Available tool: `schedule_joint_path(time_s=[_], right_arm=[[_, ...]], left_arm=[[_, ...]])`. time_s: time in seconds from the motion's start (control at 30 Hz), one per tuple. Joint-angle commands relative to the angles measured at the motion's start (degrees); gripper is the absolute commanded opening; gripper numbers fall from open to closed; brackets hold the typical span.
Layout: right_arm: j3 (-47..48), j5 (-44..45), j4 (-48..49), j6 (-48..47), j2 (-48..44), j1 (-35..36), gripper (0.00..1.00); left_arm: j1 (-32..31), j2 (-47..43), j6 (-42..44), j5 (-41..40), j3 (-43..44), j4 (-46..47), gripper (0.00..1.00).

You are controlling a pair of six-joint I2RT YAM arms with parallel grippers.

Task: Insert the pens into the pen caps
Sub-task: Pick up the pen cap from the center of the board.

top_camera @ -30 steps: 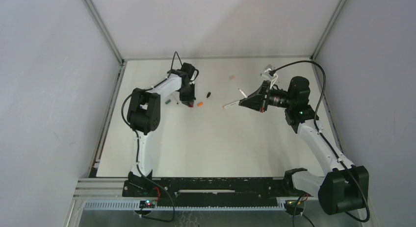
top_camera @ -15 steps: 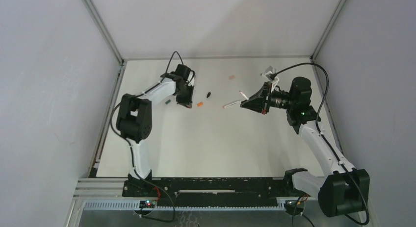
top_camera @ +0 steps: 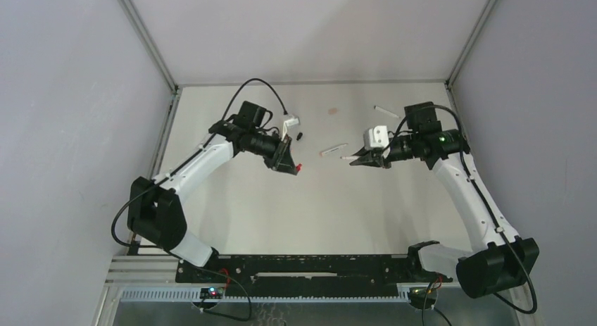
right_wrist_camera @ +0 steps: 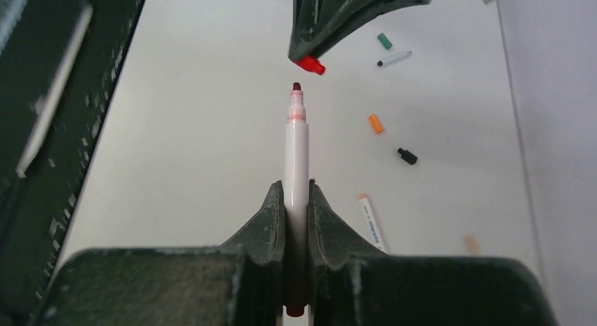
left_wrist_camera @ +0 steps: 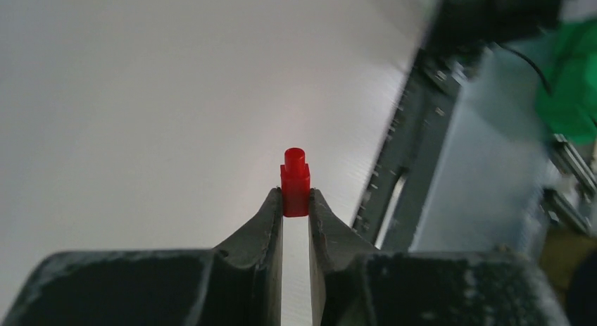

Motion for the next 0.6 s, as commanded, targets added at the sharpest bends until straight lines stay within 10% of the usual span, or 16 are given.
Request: schedule_joint_path(time_s=[0.0,0.57], right_arm=[[4.3,6.6,-18.0,-29.8,2.2,3.7,0.0],[3.1,16.8,-17.2,-41.8,3.6,14.3,0.0]], left_arm=[[-3.8,-1.8,8.1,14.1,3.0,-9.5,0.09],[-13.5,0.1,8.6,23.8,6.3,-14.7,0.08]])
